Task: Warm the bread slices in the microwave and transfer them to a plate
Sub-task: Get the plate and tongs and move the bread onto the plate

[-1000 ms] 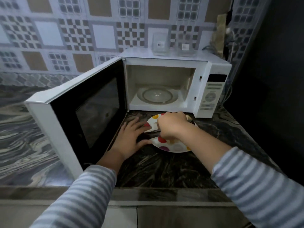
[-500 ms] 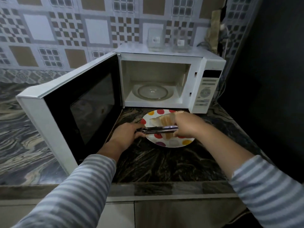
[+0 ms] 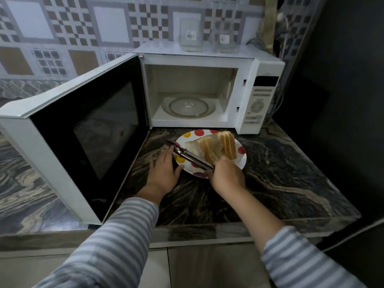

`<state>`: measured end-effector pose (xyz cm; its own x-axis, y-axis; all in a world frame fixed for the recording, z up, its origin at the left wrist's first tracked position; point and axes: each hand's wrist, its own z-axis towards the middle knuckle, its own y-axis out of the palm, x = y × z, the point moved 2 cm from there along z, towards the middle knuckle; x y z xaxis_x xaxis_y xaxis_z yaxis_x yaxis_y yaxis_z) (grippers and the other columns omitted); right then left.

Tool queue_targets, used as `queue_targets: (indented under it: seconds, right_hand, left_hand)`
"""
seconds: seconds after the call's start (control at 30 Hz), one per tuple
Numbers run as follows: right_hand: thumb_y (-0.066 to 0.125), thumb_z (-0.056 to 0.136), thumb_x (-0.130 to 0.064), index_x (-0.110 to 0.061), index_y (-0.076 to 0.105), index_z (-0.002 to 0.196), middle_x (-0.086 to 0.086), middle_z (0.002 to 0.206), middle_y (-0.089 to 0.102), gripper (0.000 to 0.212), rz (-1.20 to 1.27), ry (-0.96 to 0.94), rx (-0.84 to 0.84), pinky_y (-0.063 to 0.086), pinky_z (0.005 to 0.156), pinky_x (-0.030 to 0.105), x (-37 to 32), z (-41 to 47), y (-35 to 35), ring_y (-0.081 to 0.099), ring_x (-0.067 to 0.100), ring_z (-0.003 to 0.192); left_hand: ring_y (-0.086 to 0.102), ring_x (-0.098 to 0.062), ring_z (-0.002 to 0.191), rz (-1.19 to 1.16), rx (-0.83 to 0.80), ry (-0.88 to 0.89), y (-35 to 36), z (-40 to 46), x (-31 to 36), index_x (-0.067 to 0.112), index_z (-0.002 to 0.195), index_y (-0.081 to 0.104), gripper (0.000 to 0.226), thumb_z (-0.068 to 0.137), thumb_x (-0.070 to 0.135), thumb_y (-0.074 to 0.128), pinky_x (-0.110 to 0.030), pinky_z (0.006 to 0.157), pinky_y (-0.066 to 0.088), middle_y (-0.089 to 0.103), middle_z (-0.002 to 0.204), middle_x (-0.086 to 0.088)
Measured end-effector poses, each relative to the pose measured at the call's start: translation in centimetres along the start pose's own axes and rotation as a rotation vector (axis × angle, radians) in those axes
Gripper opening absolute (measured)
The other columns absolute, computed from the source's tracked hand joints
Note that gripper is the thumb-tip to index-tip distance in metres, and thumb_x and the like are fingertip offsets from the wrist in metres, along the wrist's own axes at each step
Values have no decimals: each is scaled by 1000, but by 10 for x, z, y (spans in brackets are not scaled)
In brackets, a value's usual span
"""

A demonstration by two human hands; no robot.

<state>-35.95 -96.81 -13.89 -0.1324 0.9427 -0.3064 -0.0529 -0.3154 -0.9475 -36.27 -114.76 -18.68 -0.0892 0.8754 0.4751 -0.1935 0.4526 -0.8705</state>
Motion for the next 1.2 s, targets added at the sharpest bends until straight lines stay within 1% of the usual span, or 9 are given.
queue_targets:
  seconds: [0.13, 0.27, 0.43, 0.57, 0.67, 0.77, 0.87, 1.0, 1.2]
  right_hand:
    - [51, 92, -52, -17, 68, 107, 1, 116, 62, 42, -95, 38, 44, 33, 97, 39, -8, -3, 16, 49, 24, 119]
    - [54, 92, -49, -17, 64, 114, 0, 122, 59, 40, -78, 31, 42, 29, 100, 41, -8, -5, 25, 41, 24, 125]
    - [47, 89, -63, -22, 66, 111, -1, 120, 58, 50, -47, 10, 24, 32, 99, 44, -3, 1, 20, 45, 24, 123]
    - [46, 96, -42, -24, 62, 114, 3, 119, 55, 31, 192, 46, 240, 34, 95, 39, 26, 21, 2, 48, 24, 115]
    - [46, 97, -27, -22, 56, 123, 9, 125, 51, 29, 245, 150, 336, 36, 97, 40, 60, 46, -1, 47, 28, 118]
    - [42, 98, -23, -27, 44, 138, 7, 138, 48, 40, 250, 220, 218, 32, 106, 45, 91, 72, 12, 43, 27, 128]
    - [35, 101, -33, -35, 26, 148, 0, 153, 35, 48, 188, 244, 47, 10, 116, 53, 109, 84, 27, 24, 22, 143]
    - [22, 101, -41, -40, 8, 151, -7, 161, 9, 52, 4, 183, -81, -5, 116, 56, 113, 87, 37, -2, 16, 148]
    - [26, 100, -40, -36, 37, 143, -12, 160, 7, 44, -44, 162, -125, -7, 113, 60, 111, 93, 41, -8, 12, 148]
  left_hand:
    - [-1, -13, 148, 98, -140, -99, 19, -5, 2, 17, 154, 1, 78, 95, 60, 29, -45, 118, -6, 6, 162, 0]
    - [-5, -11, 148, 139, -135, -105, 24, -3, 0, 19, 154, 3, 79, 93, 65, 24, -46, 118, -9, 3, 162, 5]
    - [-6, -9, 148, 145, -136, -126, 23, 1, 2, 21, 154, 3, 78, 93, 64, 23, -47, 118, -9, 2, 162, 7]
    - [-8, -10, 148, 139, -180, -135, 21, 11, 0, 24, 154, 2, 74, 94, 60, 24, -49, 117, -11, 0, 162, 9]
    - [-8, -9, 147, 138, -204, -139, 21, 21, -3, 25, 154, 1, 70, 96, 57, 23, -49, 117, -12, -1, 161, 10]
    - [-6, -8, 147, 139, -190, -122, 20, 29, -5, 25, 154, 1, 62, 99, 48, 19, -48, 117, -12, 3, 161, 11]
    - [0, -6, 148, 94, -144, -98, 17, 34, -5, 25, 154, 6, 54, 102, 36, 12, -46, 118, -7, 10, 161, 11]
    - [1, -4, 147, 62, -102, -117, 19, 44, -7, 29, 154, 6, 60, 98, 51, 4, -47, 118, -6, 11, 161, 11]
    - [-7, -5, 147, 105, -146, -143, 26, 50, 1, 26, 154, 0, 59, 100, 50, 9, -46, 117, -12, 1, 161, 10]
